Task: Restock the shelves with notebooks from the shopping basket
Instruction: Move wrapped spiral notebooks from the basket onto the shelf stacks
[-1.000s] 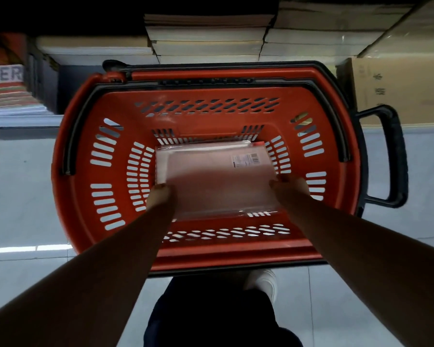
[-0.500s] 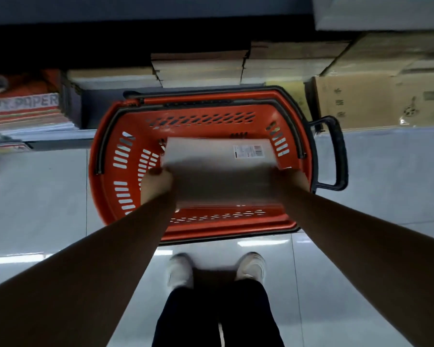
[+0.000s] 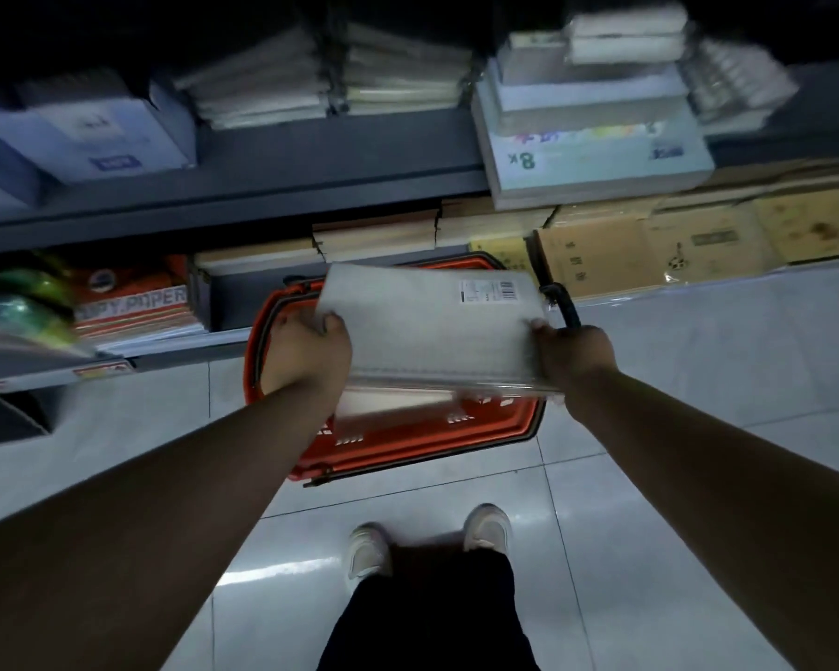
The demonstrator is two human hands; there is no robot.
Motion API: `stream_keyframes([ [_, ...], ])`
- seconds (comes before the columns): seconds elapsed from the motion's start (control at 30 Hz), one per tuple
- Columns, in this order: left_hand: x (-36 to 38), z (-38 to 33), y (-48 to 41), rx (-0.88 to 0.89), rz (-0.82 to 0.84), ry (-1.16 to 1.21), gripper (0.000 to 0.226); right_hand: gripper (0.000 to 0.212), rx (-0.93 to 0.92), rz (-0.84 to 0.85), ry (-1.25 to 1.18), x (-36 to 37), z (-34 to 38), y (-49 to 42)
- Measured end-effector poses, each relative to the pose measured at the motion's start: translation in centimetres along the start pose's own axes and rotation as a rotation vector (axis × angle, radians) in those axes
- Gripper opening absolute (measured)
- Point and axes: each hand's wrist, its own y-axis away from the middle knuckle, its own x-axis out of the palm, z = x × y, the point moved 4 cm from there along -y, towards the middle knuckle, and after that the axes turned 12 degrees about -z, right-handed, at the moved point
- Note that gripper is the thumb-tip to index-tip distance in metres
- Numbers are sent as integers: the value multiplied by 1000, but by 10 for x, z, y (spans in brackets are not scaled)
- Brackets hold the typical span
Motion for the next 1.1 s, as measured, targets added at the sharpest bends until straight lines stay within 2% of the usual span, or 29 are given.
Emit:
stream_keyframes([
  [0.23,-76,-55,29,108,-3,51,36,25,-92,-166,-239,-90,32,53],
  [0.33,-112,-76,49,150,-2,88,40,23,-92,-144,-332,-125,43,76],
  [0.43,-148,-89,70,229,8,144,53,36,-81,-124,-387,-156,57,100],
  [0.53,-185,-99,87,300,-12,170,63,23,-81,-128,-465,-183,76,123],
  [0.6,-207,-105,95,348,-19,178,64,21,-97,-141,-497,-200,90,138],
  [0.73,-247,-126,100,498,9,268,58,29,-89,-125,-618,-234,115,161],
  [0.87,-276,-144,105,573,131,153,98,28,-138,-135,-591,-268,140,178],
  [0.93,-289,-158,107,667,136,60,105,28,-165,-168,-593,-287,153,186],
  [1.0,-299,-177,111,815,76,-110,102,31,-188,-180,-596,-304,167,192],
  [1.1,-305,-210,126,987,-60,-274,81,28,-203,-142,-589,-323,187,198],
])
